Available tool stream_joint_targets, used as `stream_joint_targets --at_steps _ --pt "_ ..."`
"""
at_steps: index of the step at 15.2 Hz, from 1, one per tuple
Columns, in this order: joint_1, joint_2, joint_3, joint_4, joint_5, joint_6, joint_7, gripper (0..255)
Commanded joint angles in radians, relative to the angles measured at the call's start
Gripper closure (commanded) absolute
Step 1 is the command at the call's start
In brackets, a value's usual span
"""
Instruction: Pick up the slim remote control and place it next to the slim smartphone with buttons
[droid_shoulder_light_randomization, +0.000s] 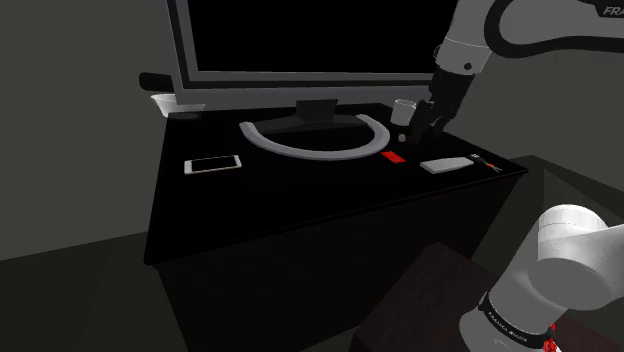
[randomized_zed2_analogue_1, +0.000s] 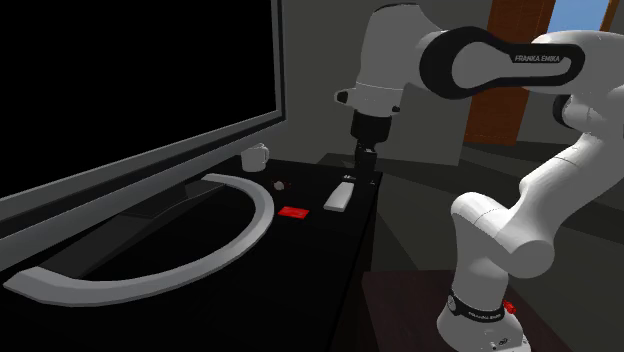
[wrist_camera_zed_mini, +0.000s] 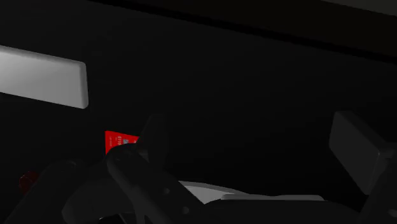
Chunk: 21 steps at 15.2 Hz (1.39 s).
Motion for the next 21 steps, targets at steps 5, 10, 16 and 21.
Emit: stream_joint_targets --at_steps 5,10,16,21 --pt "0.033 -0.09 -0.125 -0.087 -0.075 -0.008 -0.25 0" --pt "0.065 -0.147 -0.301 -0.138 -0.197 -0.014 -0.57 0" --pt "0.119 -0.122 -0.527 -0.117 -0.352 0.004 -0.957 0" --pt "0.212 -0.036 -0.725 -0.038 -0.457 0.043 -1.27 0"
